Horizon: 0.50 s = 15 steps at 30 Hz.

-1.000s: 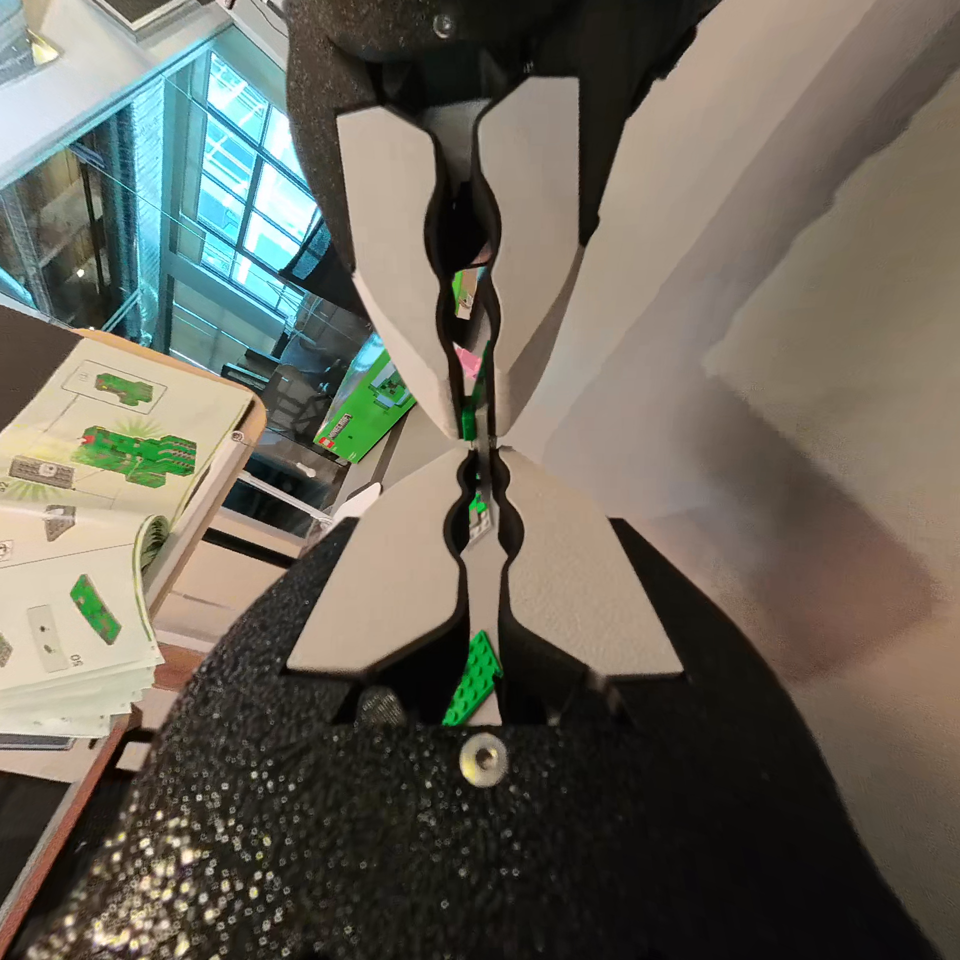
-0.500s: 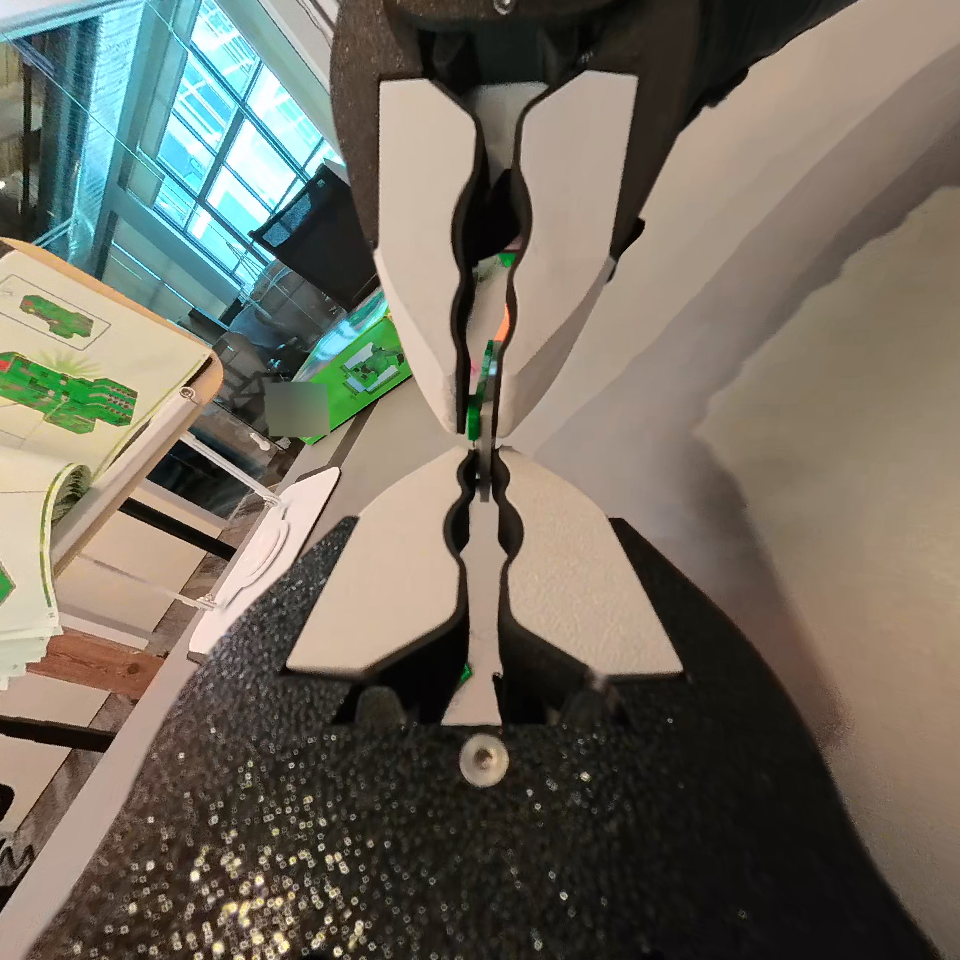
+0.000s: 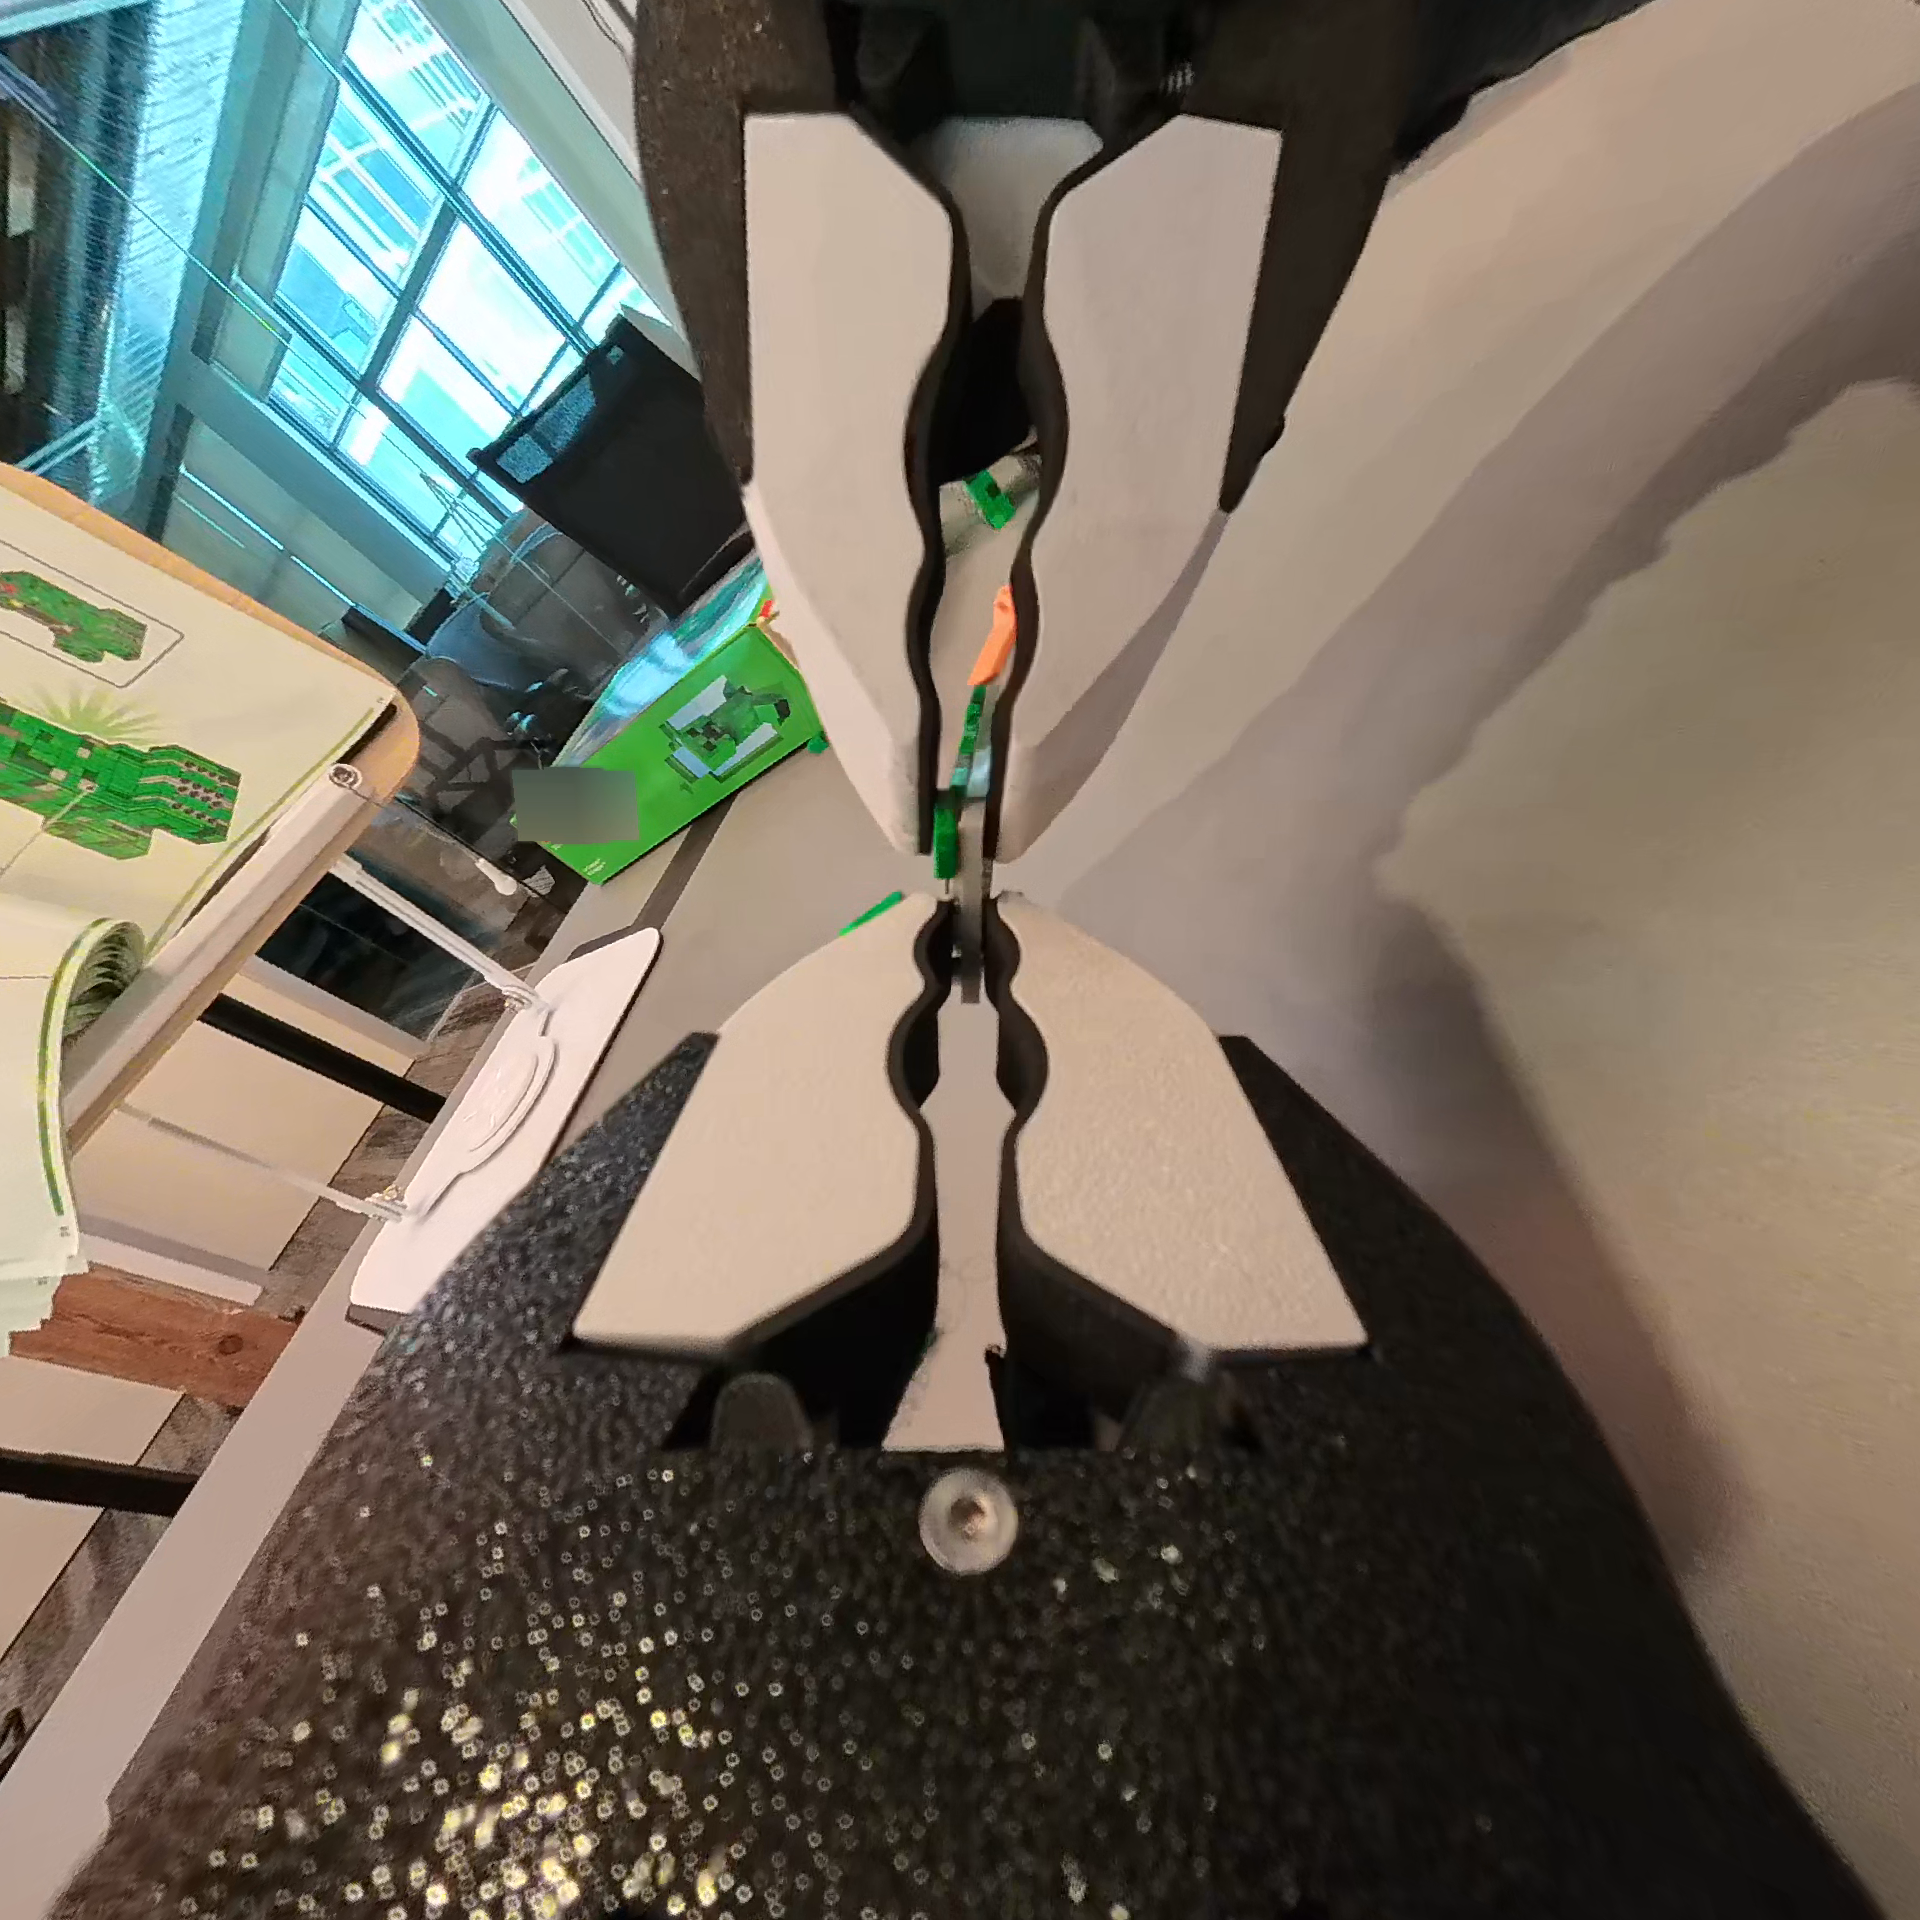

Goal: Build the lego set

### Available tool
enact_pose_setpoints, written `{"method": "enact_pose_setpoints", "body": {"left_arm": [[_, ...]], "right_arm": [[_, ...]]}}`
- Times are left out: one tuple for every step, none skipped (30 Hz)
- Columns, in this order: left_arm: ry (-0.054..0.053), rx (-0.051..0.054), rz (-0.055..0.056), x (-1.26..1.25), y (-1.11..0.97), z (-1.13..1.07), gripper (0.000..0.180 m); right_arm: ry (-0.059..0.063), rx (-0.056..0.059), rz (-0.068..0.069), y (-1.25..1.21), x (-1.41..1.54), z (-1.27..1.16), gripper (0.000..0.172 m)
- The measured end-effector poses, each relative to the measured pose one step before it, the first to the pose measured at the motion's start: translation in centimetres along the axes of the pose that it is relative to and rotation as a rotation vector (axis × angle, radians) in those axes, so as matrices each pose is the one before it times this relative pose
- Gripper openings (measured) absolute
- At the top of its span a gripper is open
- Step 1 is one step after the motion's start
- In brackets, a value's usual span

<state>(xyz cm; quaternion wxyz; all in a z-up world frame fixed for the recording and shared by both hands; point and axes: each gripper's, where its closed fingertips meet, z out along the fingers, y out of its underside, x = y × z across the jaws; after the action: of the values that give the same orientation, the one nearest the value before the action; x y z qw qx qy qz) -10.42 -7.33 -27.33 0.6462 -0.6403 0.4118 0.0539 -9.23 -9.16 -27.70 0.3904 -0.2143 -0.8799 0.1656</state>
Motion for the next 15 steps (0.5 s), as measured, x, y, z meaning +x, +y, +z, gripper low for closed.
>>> {"method": "enact_pose_setpoints", "body": {"left_arm": [[0.0045,-0.0074,0.0002,0.096,0.071,0.052,0.005],[0.0033,-0.0042,-0.0006,0.049,0.052,0.029,0.005],[0.0047,-0.003,-0.0061,0.066,0.04,-0.008,0.005],[0.0047,-0.0011,-0.0076,0.033,0.055,0.032,0.005],[0.0056,-0.002,-0.0068,0.04,0.061,0.038,0.005],[0.0055,-0.0037,-0.0061,0.005,0.12,0.004,0.005],[0.0057,-0.0042,-0.004,0.048,0.105,0.024,0.005],[0.0083,-0.0045,-0.0033,-0.131,0.185,0.111,0.005],[0.0069,-0.004,-0.0018,0.091,0.067,0.09,0.005],[0.0074,-0.0039,-0.0013,0.154,0.056,0.058,0.005],[0.0053,-0.0023,0.0001,0.136,0.044,0.034,0.005],[0.002,-0.0016,0.0015,0.061,-0.02,0.022,0.005],[-0.0004,-0.0004,0.0003,-0.005,-0.023,0.002,0.005],[-0.0024,-0.002,0.0001,-0.052,0.021,-0.037,0.005],[-0.0017,-0.0025,0.0015,-0.049,0.049,0.005,0.005]], "right_arm": [[-0.0088,0.0019,0.009,0.073,-0.082,0.034,0.008],[-0.0054,0.0061,0.0134,0.038,-0.012,0.039,0.009],[0.0008,0.0057,0.0156,0.038,0.071,0.007,0.011],[-0.0003,0.0061,0.014,-0.02,0.066,-0.018,0.013],[-0.0011,0.0078,0.0118,-0.033,0.077,-0.059,0.014],[-0.0006,0.0098,0.0086,-0.078,0.061,-0.042,0.015],[-0.003,0.0128,0.0044,-0.149,0.088,-0.067,0.016],[-0.0086,0.0132,-0.0009,-0.143,-0.113,0.029,0.016],[-0.0068,0.0067,-0.0033,-0.119,-0.133,0.078,0.016],[-0.0054,-0.0028,-0.0052,-0.039,-0.14,0.175,0.016],[-0.0051,-0.0105,-0.0064,0.101,-0.116,0.219,0.016],[-0.0028,-0.0145,-0.0044,0.206,-0.088,0.199,0.016],[-0.0076,-0.0119,-0.0043,0.227,-0.153,0.199,0.013],[-0.0037,-0.0011,-0.0015,0.093,-0.088,0.146,0.008],[0.0012,0.0048,0.0024,0.016,-0.027,0.043,0.008]]}}
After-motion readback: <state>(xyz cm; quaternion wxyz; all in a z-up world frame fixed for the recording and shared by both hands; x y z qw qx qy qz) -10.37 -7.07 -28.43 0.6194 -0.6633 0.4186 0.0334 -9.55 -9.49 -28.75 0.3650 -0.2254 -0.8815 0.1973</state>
